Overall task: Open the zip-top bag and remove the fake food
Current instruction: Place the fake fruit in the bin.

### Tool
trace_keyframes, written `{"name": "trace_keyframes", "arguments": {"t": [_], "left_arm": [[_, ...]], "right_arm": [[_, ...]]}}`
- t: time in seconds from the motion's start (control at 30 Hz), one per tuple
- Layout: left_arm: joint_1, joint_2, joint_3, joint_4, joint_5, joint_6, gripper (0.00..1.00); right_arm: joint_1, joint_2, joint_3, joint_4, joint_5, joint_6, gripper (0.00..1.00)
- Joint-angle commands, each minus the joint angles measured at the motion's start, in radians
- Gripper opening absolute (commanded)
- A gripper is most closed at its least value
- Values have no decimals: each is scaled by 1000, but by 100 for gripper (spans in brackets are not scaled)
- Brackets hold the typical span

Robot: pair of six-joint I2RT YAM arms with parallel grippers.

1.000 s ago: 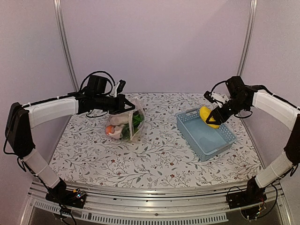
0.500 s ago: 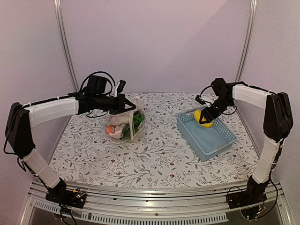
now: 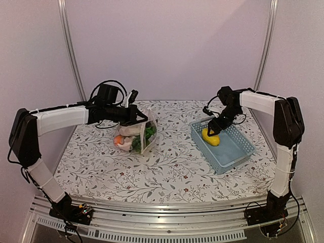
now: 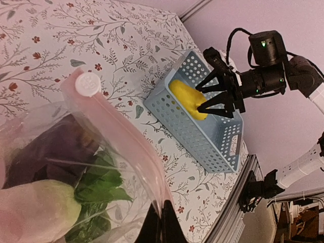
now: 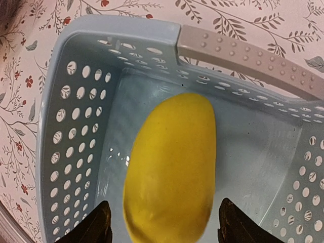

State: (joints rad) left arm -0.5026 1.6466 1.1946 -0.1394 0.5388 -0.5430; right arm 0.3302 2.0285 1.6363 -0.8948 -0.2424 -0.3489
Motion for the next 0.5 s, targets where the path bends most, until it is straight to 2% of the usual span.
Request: {"name": "trace_keyframes", "arguments": {"t": [0.0, 0.1, 0.23, 0.37, 0.47], "left_arm": [[18, 25, 0, 13, 23, 5, 0], [20, 34, 2, 26, 46, -12, 0], [28, 52, 5, 57, 90, -37, 0], [32, 75, 18, 73, 135, -48, 0], [33, 70, 16, 61, 125, -48, 0]], "right_arm": [[1, -32, 4, -36, 27, 3, 74], [0, -121, -24, -68, -12, -21, 78], [14, -234, -68, -99, -119, -24, 79], [115, -346, -108, -79, -105, -106, 74], [183, -336, -25, -72, -125, -115, 67]]}}
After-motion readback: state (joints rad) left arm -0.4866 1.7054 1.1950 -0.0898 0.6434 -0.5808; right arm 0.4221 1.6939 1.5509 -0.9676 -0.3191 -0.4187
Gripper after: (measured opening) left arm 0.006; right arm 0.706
